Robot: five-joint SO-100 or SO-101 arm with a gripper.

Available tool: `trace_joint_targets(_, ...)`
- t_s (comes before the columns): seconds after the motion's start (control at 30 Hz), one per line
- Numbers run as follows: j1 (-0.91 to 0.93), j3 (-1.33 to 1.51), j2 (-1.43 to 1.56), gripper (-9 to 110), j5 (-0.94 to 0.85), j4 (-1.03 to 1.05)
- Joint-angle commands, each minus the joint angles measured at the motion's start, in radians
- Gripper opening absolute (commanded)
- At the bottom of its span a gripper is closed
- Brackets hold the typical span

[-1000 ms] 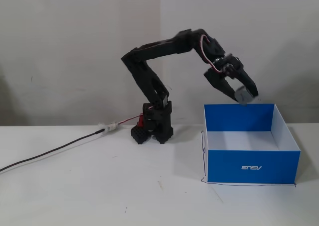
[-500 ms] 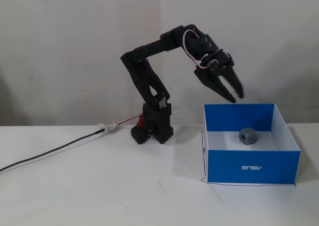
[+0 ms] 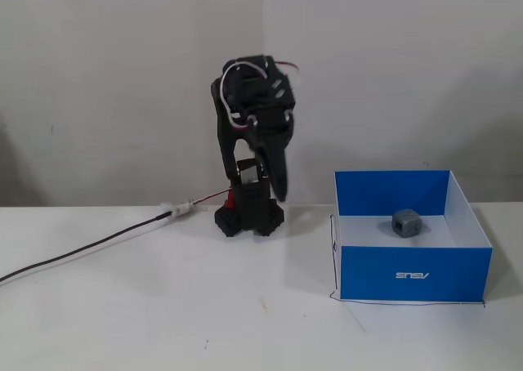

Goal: Pick the gray block and keep it in the box.

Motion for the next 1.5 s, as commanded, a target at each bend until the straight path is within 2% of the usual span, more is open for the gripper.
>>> trace_joint_targets(0.0, 0.064, 0.064, 0.120, 0, -0.041, -0.067)
trace_joint_targets(0.27, 0.210, 0.383, 0.373, 0, -0.129, -0.176)
trace_joint_targets(0.4, 0.238, 0.575, 0.589, 0, -0.166, -0.229)
trace_joint_targets(0.53, 0.242, 0.782, 0.871, 0, -0.233, -0.224)
trace_joint_targets(0.8, 0.232, 1.009, 1.186, 0, -0.262, -0.133)
trace_joint_targets(1.47, 0.259, 1.062, 1.186, 0, -0.262, -0.147)
